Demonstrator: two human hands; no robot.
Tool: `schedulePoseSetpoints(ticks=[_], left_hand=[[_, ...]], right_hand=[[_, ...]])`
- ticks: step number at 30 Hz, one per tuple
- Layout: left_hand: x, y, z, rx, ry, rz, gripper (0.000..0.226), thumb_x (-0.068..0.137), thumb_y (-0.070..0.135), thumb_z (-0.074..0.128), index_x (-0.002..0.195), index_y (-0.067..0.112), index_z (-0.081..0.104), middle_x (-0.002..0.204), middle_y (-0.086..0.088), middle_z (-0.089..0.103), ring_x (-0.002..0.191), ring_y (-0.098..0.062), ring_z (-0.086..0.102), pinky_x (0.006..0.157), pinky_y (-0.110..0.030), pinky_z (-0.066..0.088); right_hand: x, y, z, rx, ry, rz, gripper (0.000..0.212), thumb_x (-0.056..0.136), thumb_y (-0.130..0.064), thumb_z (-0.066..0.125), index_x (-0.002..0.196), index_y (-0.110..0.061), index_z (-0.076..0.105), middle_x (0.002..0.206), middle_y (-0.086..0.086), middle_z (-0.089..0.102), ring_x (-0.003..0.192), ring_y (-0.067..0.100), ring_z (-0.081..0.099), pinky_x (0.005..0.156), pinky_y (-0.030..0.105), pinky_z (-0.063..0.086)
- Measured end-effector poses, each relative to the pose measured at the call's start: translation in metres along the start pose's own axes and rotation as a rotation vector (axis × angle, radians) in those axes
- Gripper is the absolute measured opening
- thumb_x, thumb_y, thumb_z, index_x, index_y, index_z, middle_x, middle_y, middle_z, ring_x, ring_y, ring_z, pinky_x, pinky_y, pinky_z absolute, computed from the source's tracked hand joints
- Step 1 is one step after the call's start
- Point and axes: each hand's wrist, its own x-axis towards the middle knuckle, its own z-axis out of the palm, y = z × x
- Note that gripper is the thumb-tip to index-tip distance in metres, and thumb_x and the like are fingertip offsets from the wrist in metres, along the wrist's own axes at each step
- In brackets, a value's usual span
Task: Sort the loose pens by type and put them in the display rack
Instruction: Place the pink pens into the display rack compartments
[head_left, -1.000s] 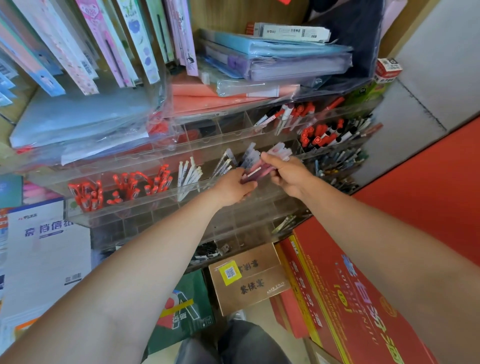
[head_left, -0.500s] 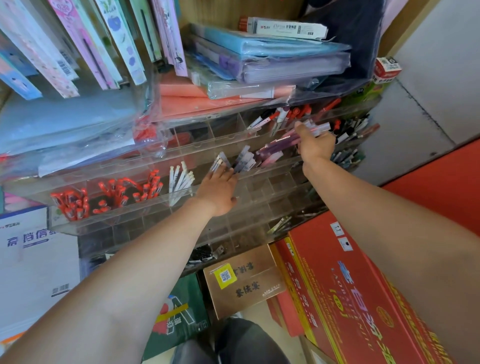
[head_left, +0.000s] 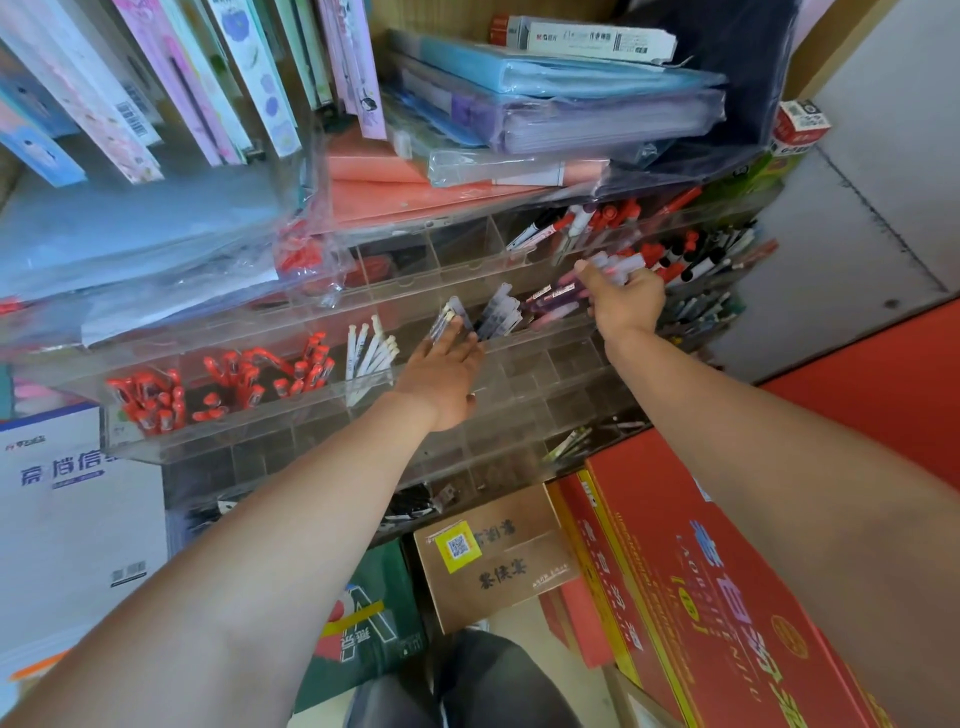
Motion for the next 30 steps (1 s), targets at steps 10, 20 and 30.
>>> schedulePoseSetpoints(ticks=[10,20,30], left_hand=[[-0.003,-0.001,-0.001,-0.012,0.022,0.002,0.073,0.097,0.028,0.048,0.154,0.018,0.003,0.161,0.002,-0.005,0.146,-0.02,-0.019,0.12,-0.043,-0.001],[-0.004,0.001,0.0,-0.028,0.037,-0.006,0.072,0.097,0.025,0.049,0.154,0.019,0.005,0.161,0.003,-0.003,0.146,-0.019,-0.019,0.12,-0.042,0.001],[-0.026,0.0,-0.002,-0.08,0.422,0.036,0.046,0.09,0.017,0.052,0.136,0.02,0.051,0.139,-0.004,0.046,0.132,-0.024,0.033,0.109,-0.038,0.031]], right_hand=[[0.0,0.023,0.018,-0.129,-0.209,-0.054,0.024,0.072,-0.01,0.079,0.063,-0.021,0.059,0.086,-0.002,0.069,0.088,0.02,0.067,0.086,0.041,0.055],[0.002,0.041,0.011,-0.356,-0.235,-0.236,0.017,0.081,-0.006,0.067,0.087,-0.022,0.067,0.101,0.011,0.066,0.089,0.024,0.064,0.089,0.043,0.053],[-0.043,0.032,0.007,-0.359,-0.247,-0.412,0.01,0.087,-0.014,0.063,0.096,-0.014,0.066,0.089,0.0,0.064,0.079,0.01,0.059,0.076,0.026,0.051]])
